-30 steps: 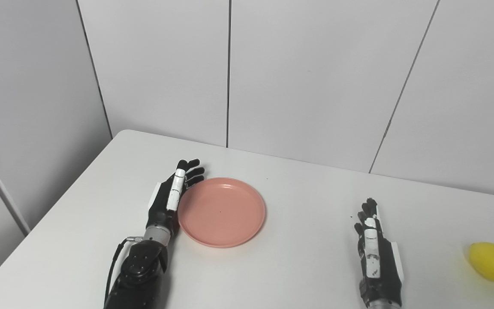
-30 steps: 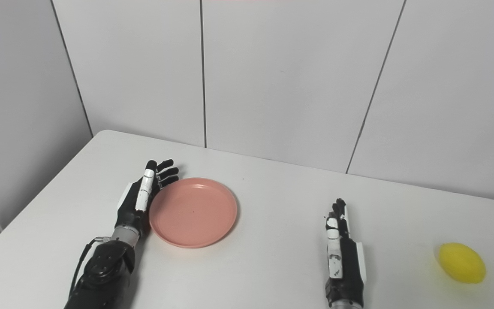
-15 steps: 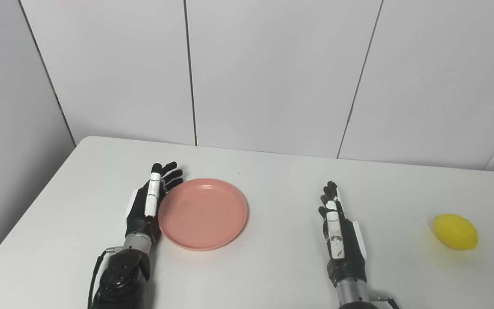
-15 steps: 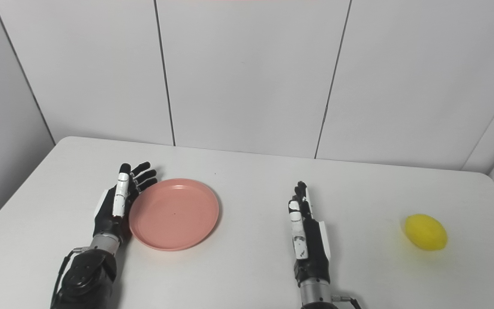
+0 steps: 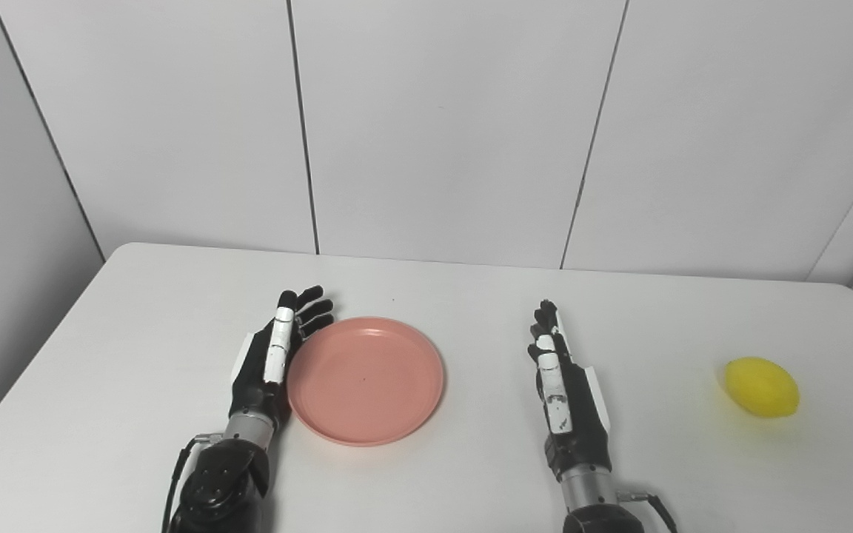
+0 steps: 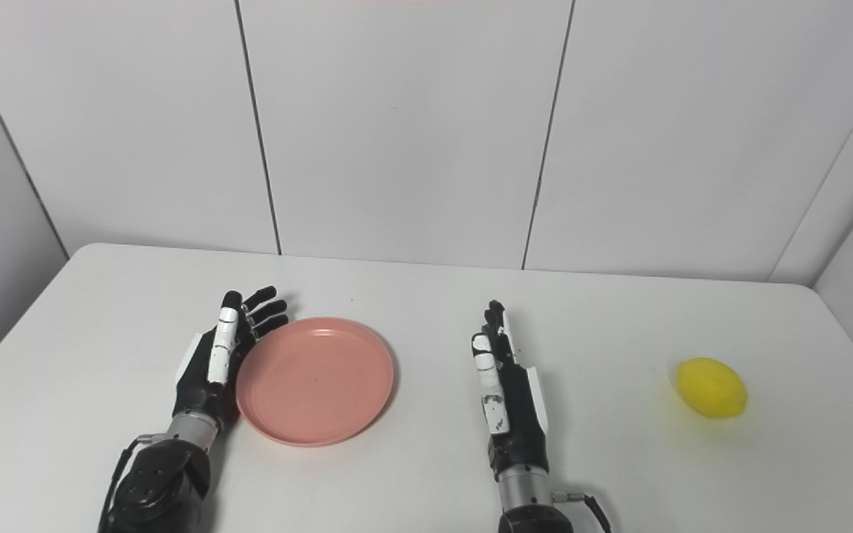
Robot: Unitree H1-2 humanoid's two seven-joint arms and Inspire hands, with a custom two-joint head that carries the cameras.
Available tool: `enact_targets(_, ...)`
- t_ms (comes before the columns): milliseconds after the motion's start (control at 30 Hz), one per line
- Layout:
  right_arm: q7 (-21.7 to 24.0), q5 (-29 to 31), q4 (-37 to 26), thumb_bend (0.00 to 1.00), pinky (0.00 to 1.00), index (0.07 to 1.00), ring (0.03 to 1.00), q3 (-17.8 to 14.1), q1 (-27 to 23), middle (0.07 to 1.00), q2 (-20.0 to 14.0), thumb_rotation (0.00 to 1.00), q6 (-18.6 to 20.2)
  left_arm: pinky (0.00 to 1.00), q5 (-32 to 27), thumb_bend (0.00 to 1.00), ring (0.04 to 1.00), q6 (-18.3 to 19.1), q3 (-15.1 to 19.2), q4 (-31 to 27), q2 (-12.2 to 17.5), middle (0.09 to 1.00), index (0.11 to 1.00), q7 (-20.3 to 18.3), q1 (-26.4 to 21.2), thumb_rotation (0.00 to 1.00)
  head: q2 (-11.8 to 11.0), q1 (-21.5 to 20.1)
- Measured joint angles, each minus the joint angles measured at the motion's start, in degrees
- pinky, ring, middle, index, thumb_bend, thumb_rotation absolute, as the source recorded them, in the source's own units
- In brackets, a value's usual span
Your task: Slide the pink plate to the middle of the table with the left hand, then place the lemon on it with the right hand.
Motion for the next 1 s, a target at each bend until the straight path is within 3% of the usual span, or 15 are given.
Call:
enact_targets(267, 0.0, -0.1, 1.0, 0.72, 1.0, 1.0, 1.0, -0.1, -0.3, 1.0, 0.0, 1.0, 0.0, 0.84, 0.0, 0.71, 0.845, 0.2, -1.9, -0.7, -1.1, 0.84, 0.824, -1.6, 0.5, 1.0, -0.2, -0.2)
enact_targets(1000, 0.0, 0.2, 1.1, 0.72, 1.0, 1.0, 1.0, -0.4, -0.3, 1.0, 0.0, 1.0, 0.0, 0.8, 1.4, 0.68, 0.822, 1.5, -4.3, -4.3, -5.7, 0.821, 0.811, -0.9, 3.1, 1.0, 0.5, -0.2)
